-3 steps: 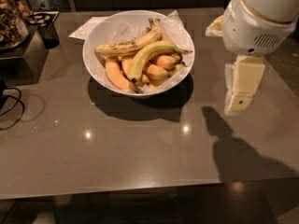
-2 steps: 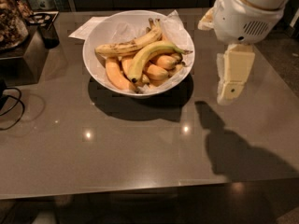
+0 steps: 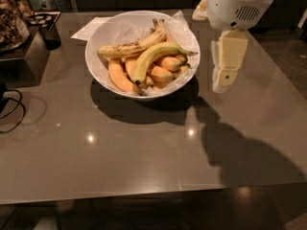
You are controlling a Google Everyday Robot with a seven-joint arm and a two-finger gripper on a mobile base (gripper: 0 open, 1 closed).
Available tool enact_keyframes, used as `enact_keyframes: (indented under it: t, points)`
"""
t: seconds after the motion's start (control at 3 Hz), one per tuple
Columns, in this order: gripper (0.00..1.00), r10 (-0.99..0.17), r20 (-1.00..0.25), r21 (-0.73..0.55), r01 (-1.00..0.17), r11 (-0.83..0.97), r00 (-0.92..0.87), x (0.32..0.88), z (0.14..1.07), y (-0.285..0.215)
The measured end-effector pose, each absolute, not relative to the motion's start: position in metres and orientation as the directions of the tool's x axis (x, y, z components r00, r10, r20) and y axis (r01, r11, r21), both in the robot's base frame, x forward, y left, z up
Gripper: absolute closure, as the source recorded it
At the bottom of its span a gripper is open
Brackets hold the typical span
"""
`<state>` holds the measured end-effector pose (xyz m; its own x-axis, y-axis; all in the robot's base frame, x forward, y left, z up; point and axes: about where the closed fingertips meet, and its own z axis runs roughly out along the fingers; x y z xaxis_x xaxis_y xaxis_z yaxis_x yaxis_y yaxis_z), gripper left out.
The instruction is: Pick banana from white bowl
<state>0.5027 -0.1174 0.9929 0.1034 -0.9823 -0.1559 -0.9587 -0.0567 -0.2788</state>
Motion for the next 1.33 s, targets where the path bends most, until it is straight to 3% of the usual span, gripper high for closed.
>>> enact_keyframes:
  t: [1.0,1.33]
  points:
    - [0.0,-0.968,-0.2,-0.256,-0.962,-0.097,0.151,0.545,1.002,-0.079]
    - [0.1,-0.964,-0.209,-0.246,-0.963,-0.112,0.165,0.557,0.999,-0.069]
